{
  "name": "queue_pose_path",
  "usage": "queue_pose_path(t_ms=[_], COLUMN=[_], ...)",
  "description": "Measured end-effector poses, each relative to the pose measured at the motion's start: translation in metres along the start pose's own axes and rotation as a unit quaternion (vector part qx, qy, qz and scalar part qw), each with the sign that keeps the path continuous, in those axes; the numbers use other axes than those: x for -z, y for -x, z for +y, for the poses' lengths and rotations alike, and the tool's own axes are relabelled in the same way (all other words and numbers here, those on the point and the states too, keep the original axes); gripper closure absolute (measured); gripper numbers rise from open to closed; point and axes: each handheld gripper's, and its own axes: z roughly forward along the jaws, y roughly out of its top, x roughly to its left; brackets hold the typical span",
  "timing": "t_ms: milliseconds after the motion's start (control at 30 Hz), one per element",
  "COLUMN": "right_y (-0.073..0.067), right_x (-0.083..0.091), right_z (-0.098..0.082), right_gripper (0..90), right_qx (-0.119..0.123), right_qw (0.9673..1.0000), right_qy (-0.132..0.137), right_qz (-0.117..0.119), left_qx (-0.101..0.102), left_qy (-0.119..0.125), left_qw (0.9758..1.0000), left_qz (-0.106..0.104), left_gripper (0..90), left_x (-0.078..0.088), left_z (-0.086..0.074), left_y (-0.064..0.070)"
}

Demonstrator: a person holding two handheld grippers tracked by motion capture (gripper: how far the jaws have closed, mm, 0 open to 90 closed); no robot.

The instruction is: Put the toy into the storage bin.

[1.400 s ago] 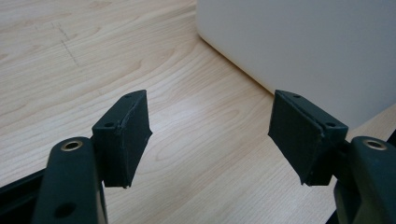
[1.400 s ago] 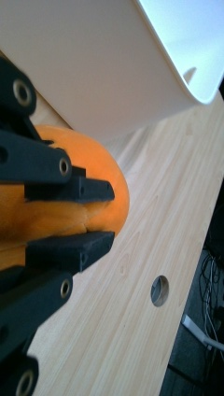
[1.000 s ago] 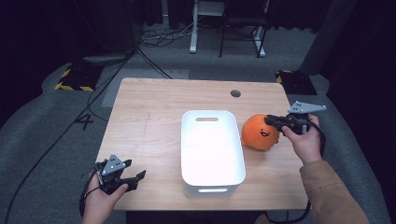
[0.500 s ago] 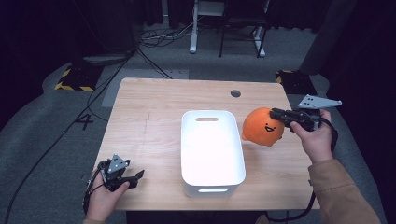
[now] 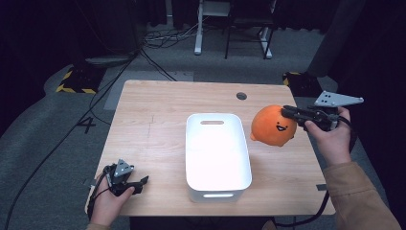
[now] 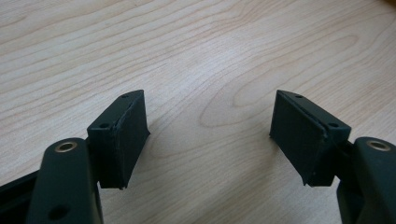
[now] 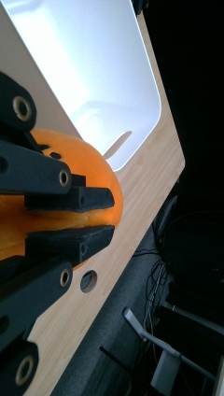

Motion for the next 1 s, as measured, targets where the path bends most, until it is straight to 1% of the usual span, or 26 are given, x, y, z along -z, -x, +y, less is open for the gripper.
queue_pose_path(t_ms=[67,133,200,267,300,333,433,500,533,567,600,633,667,733,767,800,900,933,967,1000], right_y=[-0.002,-0.003,-0.004,-0.007,-0.007,-0.009,-0.014,-0.018,-0.018,-0.021,-0.021,-0.025,-0.025,-0.030,-0.034,-0.034,-0.042,-0.046,-0.046,-0.051], right_x=[0.001,0.003,0.004,0.005,0.005,0.005,0.005,0.005,0.005,0.004,0.004,0.002,0.002,-0.001,-0.004,-0.004,-0.010,-0.015,-0.015,-0.019], right_z=[0.004,0.011,0.013,0.021,0.021,0.024,0.036,0.041,0.041,0.047,0.047,0.054,0.054,0.060,0.067,0.067,0.076,0.081,0.081,0.086], right_gripper=[81.1,81.1,81.1,81.2,81.2,81.1,81.2,81.2,81.2,81.2,81.2,81.2,81.2,81.2,81.2,81.2,81.2,81.2,81.2,81.2], right_qx=[0.003,0.005,0.005,0.013,0.013,0.013,0.022,0.024,0.024,0.027,0.027,0.033,0.033,0.040,0.047,0.047,0.058,0.063,0.063,0.067], right_qw=[1.0000,0.9999,0.9999,0.9998,0.9998,0.9998,0.9995,0.9992,0.9992,0.9990,0.9990,0.9985,0.9985,0.9982,0.9978,0.9978,0.9969,0.9962,0.9962,0.9957], right_qy=[0.001,0.011,0.012,0.017,0.017,0.016,0.021,0.026,0.026,0.030,0.030,0.033,0.033,0.032,0.030,0.030,0.032,0.034,0.034,0.035], right_qz=[0.000,0.004,0.003,0.007,0.007,0.008,0.012,0.017,0.017,0.021,0.021,0.026,0.026,0.031,0.036,0.036,0.043,0.049,0.049,0.055], left_qx=[0.001,0.003,0.004,0.007,0.007,0.010,0.011,0.010,0.010,0.010,0.010,0.010,0.010,0.010,0.010,0.010,0.010,0.010,0.010,0.010], left_qy=[-0.004,-0.007,-0.008,-0.006,-0.006,-0.005,-0.005,-0.004,-0.004,-0.005,-0.005,-0.004,-0.004,-0.004,-0.003,-0.003,-0.003,-0.004,-0.004,-0.004], left_qw=[1.0000,0.9999,0.9999,0.9999,0.9999,0.9998,0.9998,0.9998,0.9998,0.9998,0.9998,0.9998,0.9998,0.9998,0.9998,0.9998,0.9998,0.9998,0.9998,0.9998], left_qz=[0.007,0.010,0.010,0.014,0.014,0.015,0.016,0.018,0.018,0.017,0.017,0.018,0.018,0.018,0.018,0.018,0.018,0.018,0.018,0.018], left_gripper=[25.4,23.1,23.0,22.4,22.4,22.4,22.1,22.2,22.2,22.2,22.2,22.1,22.1,22.1,22.1,22.1,22.1,22.1,22.1,22.1], left_x=[-0.001,-0.001,-0.001,-0.001,-0.001,-0.002,-0.002,-0.002,-0.002,-0.002,-0.002,-0.002,-0.002,-0.002,-0.002,-0.002,-0.002,-0.002,-0.002,-0.002], left_z=[0.001,0.001,0.001,0.001,0.001,0.001,0.001,0.001,0.001,0.001,0.001,0.001,0.001,0.001,0.001,0.001,0.001,0.001,0.001,0.001], left_y=[0.000,0.000,0.000,0.000,0.000,0.000,0.000,0.000,0.000,0.000,0.000,0.000,0.000,0.000,0.000,0.000,0.000,0.000,0.000,0.000])
